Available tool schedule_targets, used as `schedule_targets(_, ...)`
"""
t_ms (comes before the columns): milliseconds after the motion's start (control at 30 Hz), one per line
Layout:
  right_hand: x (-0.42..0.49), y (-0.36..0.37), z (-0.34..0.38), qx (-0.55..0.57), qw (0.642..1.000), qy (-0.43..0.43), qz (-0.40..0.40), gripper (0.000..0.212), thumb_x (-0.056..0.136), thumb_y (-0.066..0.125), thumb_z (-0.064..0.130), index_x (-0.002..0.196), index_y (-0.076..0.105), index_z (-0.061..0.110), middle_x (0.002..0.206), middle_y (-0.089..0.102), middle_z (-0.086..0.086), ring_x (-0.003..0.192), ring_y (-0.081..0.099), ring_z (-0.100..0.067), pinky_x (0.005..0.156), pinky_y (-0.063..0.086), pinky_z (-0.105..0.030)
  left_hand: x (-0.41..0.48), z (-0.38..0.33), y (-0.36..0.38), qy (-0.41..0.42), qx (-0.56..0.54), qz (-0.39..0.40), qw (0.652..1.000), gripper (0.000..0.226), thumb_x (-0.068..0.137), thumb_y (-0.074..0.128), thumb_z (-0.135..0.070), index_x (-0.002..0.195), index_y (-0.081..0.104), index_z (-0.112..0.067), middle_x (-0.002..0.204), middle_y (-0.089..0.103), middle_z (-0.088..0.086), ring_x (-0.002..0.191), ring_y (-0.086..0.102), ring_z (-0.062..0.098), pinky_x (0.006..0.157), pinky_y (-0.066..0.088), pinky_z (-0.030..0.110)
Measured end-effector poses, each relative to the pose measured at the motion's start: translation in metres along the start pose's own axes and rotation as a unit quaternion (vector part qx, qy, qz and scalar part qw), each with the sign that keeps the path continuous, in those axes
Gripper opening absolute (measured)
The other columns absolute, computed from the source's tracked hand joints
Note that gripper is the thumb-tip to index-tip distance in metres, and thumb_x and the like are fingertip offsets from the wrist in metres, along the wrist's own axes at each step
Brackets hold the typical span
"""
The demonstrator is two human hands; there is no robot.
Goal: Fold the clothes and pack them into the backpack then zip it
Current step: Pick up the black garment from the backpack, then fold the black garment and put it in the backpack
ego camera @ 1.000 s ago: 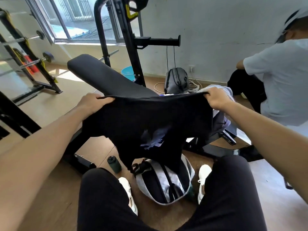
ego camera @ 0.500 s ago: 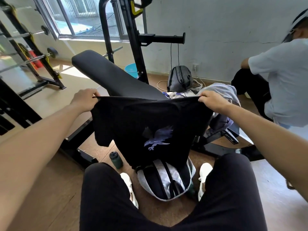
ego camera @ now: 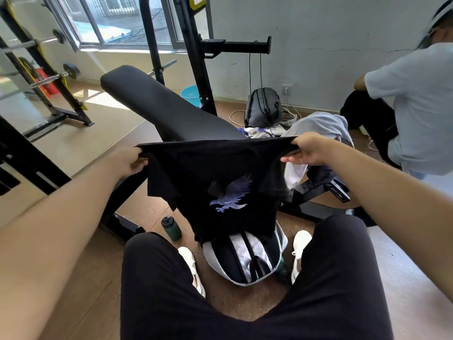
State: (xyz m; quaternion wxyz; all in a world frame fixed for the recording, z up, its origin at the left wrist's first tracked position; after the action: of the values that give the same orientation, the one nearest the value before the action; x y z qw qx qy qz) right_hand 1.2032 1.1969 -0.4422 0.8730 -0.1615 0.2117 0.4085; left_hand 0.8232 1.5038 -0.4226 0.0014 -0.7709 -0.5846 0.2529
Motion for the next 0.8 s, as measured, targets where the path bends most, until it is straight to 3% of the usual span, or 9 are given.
schedule_targets(67,0.004,0.008,-0.003,0.141,0.989,0.020,0.040,0.033,0.111,0.027,0.010,0.115,0.058,0.000,0.106,0.068,-0.025,0.073,0.076,-0.033,0.057,0.063,-0.029,0.003,0.008,0.011,-0.046,-0.081,0.030,0.995,0.022,0.111,0.038,-0.019,0.101,0.057,-0.014,0.062,0.070,0.004,0.061,0.064,0.011,0.057,0.045,0.018)
schedule_targets(133,0.006,0.014,-0.005,0.244,0.968,0.029,0.057,0.034,0.111,0.027,0.009,0.124,0.055,-0.005,0.111,0.066,-0.028,0.091,0.071,-0.040,0.068,0.065,-0.035,0.005,0.010,0.022,-0.065,-0.149,0.060,0.985,0.027,0.112,0.033,-0.020,0.110,0.059,-0.012,0.091,0.071,0.006,0.081,0.064,0.014,0.065,0.047,0.021)
schedule_targets(200,0.007,0.021,-0.004,0.294,0.952,0.025,0.078,0.035,0.110,0.027,0.007,0.128,0.054,-0.004,0.119,0.065,-0.027,0.102,0.068,-0.040,0.074,0.065,-0.040,0.005,0.009,0.034,-0.074,-0.222,0.092,0.968,0.033,0.113,0.026,-0.021,0.117,0.057,-0.010,0.109,0.070,0.006,0.092,0.069,0.017,0.069,0.050,0.023)
schedule_targets(300,0.005,0.025,0.001,0.285,0.953,-0.016,0.102,0.027,0.102,0.032,-0.004,0.111,0.056,0.001,0.127,0.062,-0.019,0.115,0.065,-0.036,0.087,0.060,-0.047,0.009,0.006,0.048,-0.070,-0.273,0.148,0.948,0.038,0.113,0.023,-0.023,0.141,0.048,-0.011,0.124,0.068,0.006,0.106,0.070,0.020,0.080,0.054,0.031)
schedule_targets(400,0.010,0.019,0.005,0.065,0.993,-0.090,0.047,0.045,0.090,0.041,-0.021,0.126,0.056,0.001,0.125,0.063,-0.017,0.106,0.072,-0.028,0.079,0.063,-0.040,0.011,-0.003,0.054,-0.031,-0.257,0.194,0.946,0.042,0.111,0.028,-0.013,0.152,0.037,-0.011,0.140,0.059,0.009,0.120,0.063,0.022,0.101,0.051,0.042)
schedule_targets(467,0.009,0.016,0.012,-0.089,0.984,-0.153,-0.010,0.054,0.088,0.053,-0.023,0.133,0.056,0.007,0.118,0.064,-0.017,0.095,0.073,-0.024,0.072,0.064,-0.035,0.010,-0.007,0.060,0.010,-0.210,0.215,0.954,0.048,0.106,0.033,0.002,0.153,0.036,-0.006,0.142,0.056,0.010,0.128,0.058,0.023,0.109,0.047,0.042)
schedule_targets(600,0.007,0.015,0.028,-0.257,0.933,-0.242,-0.073,0.028,0.093,0.058,-0.008,0.112,0.067,0.010,0.094,0.072,-0.015,0.076,0.076,-0.022,0.058,0.063,-0.034,0.013,-0.017,0.049,0.115,-0.060,0.065,0.989,0.043,0.091,0.058,0.016,0.132,0.061,0.004,0.114,0.071,0.014,0.104,0.070,0.020,0.093,0.057,0.030)
schedule_targets(700,0.004,0.008,0.041,-0.323,0.901,-0.262,-0.126,0.023,0.092,0.055,-0.004,0.088,0.069,0.013,0.081,0.076,-0.013,0.063,0.076,-0.021,0.059,0.062,-0.040,0.004,-0.026,0.036,0.150,0.014,-0.034,0.988,0.027,0.081,0.075,0.007,0.108,0.074,-0.001,0.092,0.074,0.013,0.086,0.074,0.023,0.084,0.061,0.030)
schedule_targets(800,-0.005,0.003,0.051,-0.385,0.870,-0.265,-0.158,0.019,0.094,0.061,0.020,0.076,0.065,0.019,0.064,0.074,-0.002,0.059,0.073,-0.020,0.069,0.061,-0.039,-0.009,-0.035,0.027,0.153,0.031,-0.063,0.986,0.014,0.076,0.079,0.004,0.085,0.075,-0.006,0.084,0.076,0.013,0.079,0.077,0.023,0.081,0.063,0.033)
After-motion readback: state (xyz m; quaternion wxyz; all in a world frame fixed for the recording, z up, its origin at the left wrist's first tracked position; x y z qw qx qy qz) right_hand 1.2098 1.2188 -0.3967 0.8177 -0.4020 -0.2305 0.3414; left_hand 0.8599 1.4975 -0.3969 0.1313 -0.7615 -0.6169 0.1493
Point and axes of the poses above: each hand's wrist, its own x-axis towards the middle knuckle, its own y-axis out of the palm, z = x × y, the point moved 7 cm from there along x, towards the middle knuckle
